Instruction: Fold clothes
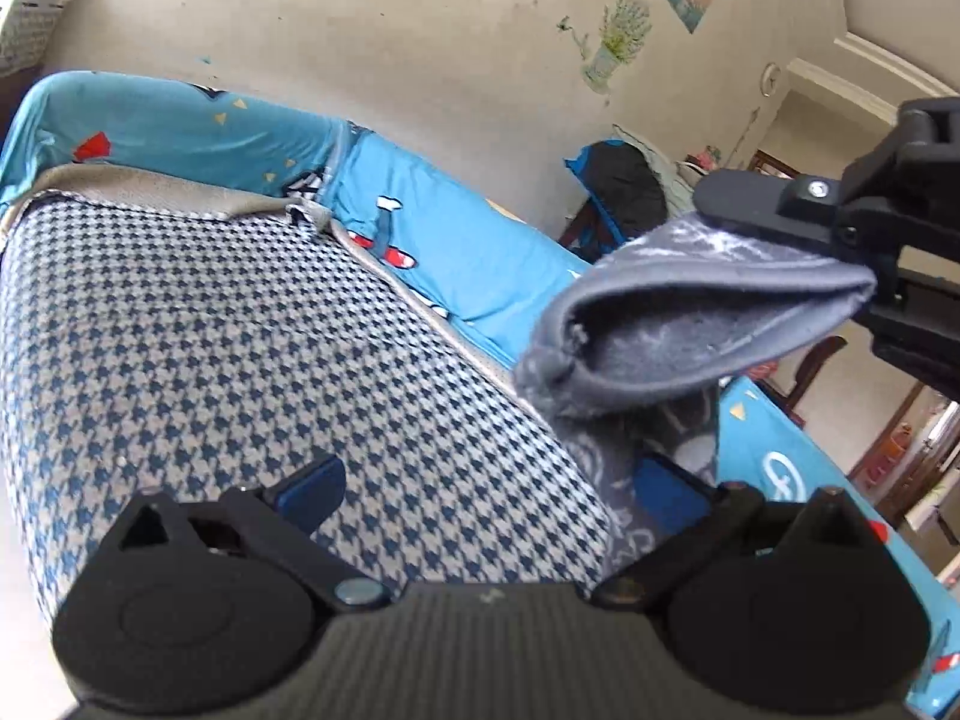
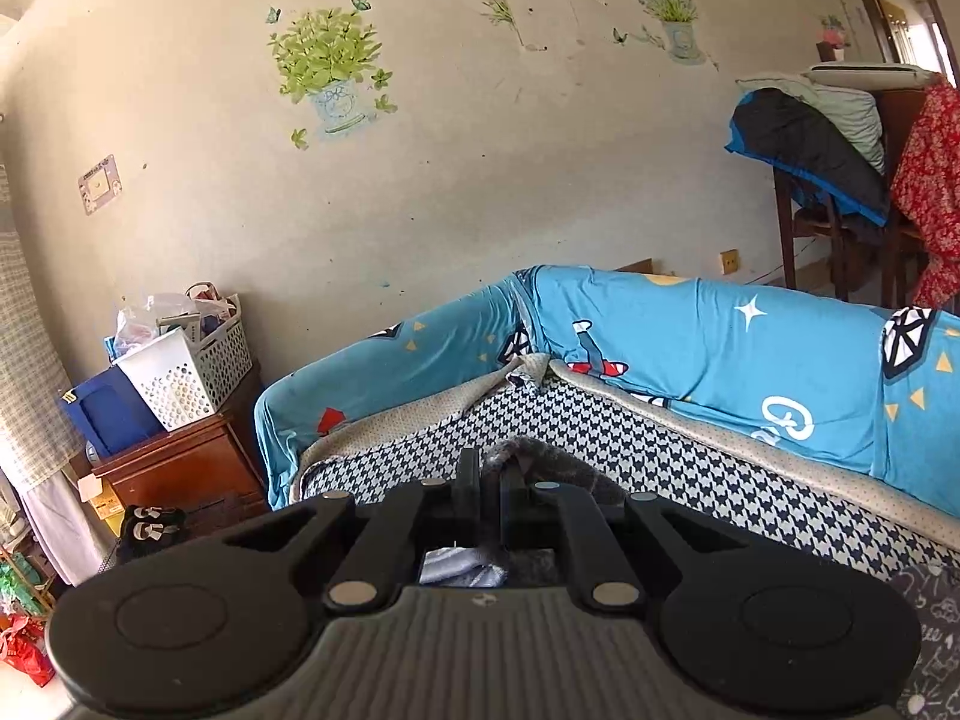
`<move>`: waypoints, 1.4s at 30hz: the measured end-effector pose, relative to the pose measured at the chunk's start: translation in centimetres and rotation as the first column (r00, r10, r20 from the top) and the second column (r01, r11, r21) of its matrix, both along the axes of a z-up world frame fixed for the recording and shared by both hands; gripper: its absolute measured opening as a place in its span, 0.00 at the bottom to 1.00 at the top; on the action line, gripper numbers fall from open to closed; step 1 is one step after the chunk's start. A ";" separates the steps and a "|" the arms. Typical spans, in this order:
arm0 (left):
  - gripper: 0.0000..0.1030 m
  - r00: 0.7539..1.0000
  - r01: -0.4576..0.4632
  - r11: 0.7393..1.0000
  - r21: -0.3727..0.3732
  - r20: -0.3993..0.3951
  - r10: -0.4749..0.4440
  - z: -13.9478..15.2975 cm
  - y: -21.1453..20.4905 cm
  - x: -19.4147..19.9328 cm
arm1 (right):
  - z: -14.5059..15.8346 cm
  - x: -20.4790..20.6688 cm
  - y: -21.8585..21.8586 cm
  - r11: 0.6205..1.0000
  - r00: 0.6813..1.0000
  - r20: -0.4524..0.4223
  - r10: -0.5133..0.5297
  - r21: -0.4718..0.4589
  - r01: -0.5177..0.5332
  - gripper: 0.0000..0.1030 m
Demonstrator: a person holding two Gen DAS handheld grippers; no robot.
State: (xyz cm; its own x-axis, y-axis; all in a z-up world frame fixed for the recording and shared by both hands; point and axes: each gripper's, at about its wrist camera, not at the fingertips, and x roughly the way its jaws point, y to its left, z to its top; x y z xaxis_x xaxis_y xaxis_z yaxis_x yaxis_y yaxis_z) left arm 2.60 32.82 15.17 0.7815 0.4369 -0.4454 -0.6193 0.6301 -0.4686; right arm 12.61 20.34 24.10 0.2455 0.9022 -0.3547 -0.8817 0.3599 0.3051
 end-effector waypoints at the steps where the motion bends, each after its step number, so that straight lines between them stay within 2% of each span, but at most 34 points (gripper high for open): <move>1: 1.00 0.999 -0.041 0.999 -0.008 -0.031 0.041 -0.2 0.8 0.1 | 0.0 0.1 0.6 1.000 1.000 -0.005 0.002 0.008 -0.002 0.07; 3: 1.00 0.986 -0.134 0.990 -0.032 -0.109 0.130 -0.6 2.4 0.2 | -0.2 0.2 1.8 1.000 1.000 -0.014 0.015 0.012 -0.015 0.07; 4: 1.00 0.970 -0.196 0.980 -0.040 -0.156 0.188 -1.1 3.1 0.2 | -0.3 0.2 2.4 1.000 1.000 -0.019 0.023 0.011 -0.022 0.10; 6: 1.00 0.944 -0.295 0.951 -0.097 -0.183 0.274 -2.1 4.7 -1.0 | -0.9 0.2 3.0 0.999 0.999 -0.023 0.034 0.003 -0.033 0.11; 8: 1.00 0.952 -0.295 0.942 -0.158 -0.131 0.276 -2.5 5.3 -2.5 | -1.7 0.5 3.1 1.000 0.999 -0.029 0.024 -0.011 -0.025 0.11; 9: 1.00 0.954 -0.293 0.942 -0.164 -0.121 0.275 -2.6 5.4 -2.8 | -2.1 0.8 2.9 1.000 0.999 -0.038 0.015 -0.018 -0.016 0.12; 20: 1.00 0.938 -0.339 0.934 -0.115 -0.114 0.327 -2.3 5.6 -3.5 | -4.5 3.7 0.4 0.995 0.991 -0.104 -0.087 -0.066 0.080 0.18; 23: 1.00 0.935 -0.346 0.933 -0.097 -0.118 0.334 -1.9 5.3 -3.6 | -4.7 4.1 -0.2 0.994 0.988 -0.119 -0.095 -0.069 0.087 0.31; 27: 1.00 0.939 -0.339 0.931 -0.134 -0.114 0.325 -2.1 5.5 -3.8 | -5.4 3.8 -1.4 0.987 0.994 -0.048 -0.102 -0.126 0.095 0.32; 33: 1.00 0.937 -0.344 0.929 -0.138 -0.110 0.331 -2.2 6.1 -4.4 | -9.2 2.6 -3.9 0.959 0.994 0.056 -0.091 -0.262 0.103 0.32; 37: 1.00 0.943 -0.328 0.933 -0.150 -0.119 0.312 -2.4 6.1 -4.2 | -12.4 1.7 -5.3 0.924 0.985 0.149 -0.085 -0.357 0.134 0.32; 42: 1.00 0.942 -0.329 0.930 -0.165 -0.120 0.312 -2.5 6.0 -4.2 | -16.2 0.3 -6.3 0.862 0.956 0.291 -0.026 -0.477 0.169 0.32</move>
